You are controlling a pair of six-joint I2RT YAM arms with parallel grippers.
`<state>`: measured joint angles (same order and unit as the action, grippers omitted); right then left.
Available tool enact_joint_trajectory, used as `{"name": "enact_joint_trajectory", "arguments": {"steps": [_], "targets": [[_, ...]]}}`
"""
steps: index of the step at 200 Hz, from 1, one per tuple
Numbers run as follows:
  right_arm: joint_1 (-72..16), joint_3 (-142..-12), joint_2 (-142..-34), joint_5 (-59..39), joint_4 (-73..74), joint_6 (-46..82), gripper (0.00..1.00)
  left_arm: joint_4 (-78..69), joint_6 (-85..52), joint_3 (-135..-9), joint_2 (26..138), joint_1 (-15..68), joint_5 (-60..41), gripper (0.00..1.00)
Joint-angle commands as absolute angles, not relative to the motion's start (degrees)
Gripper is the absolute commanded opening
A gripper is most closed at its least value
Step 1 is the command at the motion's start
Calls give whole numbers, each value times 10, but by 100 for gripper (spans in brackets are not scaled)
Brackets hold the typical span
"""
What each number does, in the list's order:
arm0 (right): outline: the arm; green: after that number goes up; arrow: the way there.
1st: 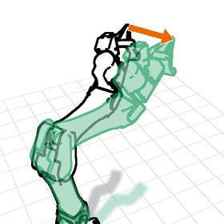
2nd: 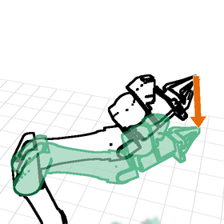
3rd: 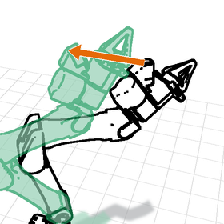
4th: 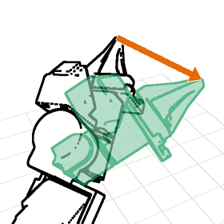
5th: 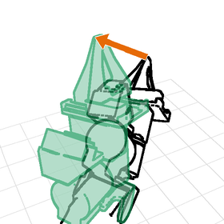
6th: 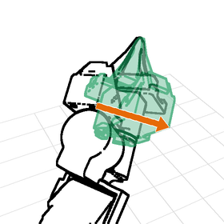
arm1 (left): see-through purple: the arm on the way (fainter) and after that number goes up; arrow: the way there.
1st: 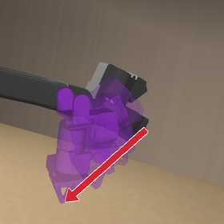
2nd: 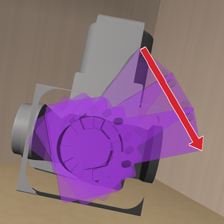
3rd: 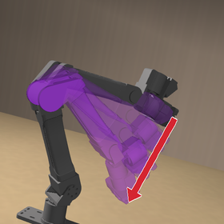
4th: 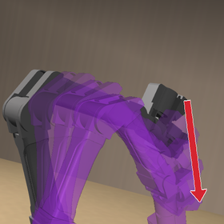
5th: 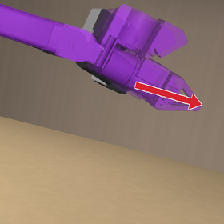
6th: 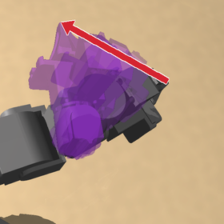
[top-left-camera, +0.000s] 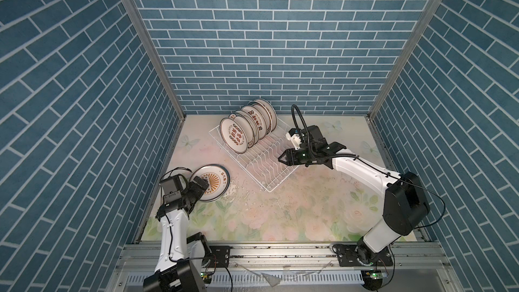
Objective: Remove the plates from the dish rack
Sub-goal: 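Lower the orange sunburst plate onto the table stack with the left gripper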
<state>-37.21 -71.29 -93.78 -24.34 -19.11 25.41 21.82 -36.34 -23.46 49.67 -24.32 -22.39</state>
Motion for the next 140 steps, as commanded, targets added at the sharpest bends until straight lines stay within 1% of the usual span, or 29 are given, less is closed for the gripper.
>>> {"name": "enact_joint_trajectory", "arguments": {"steps": [1,40,75,99,140], "targets": [[-371,-737,-945,-236,-215,223,50,238,-353,-244,496,-240,-211,99],[-372,-765,-955,-209,-237,203,50,251,-351,-249,483,-231,-192,99],[-372,-797,-990,-204,-250,199,50,264,-350,-251,455,-220,-171,99],[-373,-817,-1018,-199,-257,201,50,256,-348,-251,466,-220,-177,99],[-376,-843,-1053,-126,-314,206,49,238,-344,-251,497,-220,-186,99]]}}
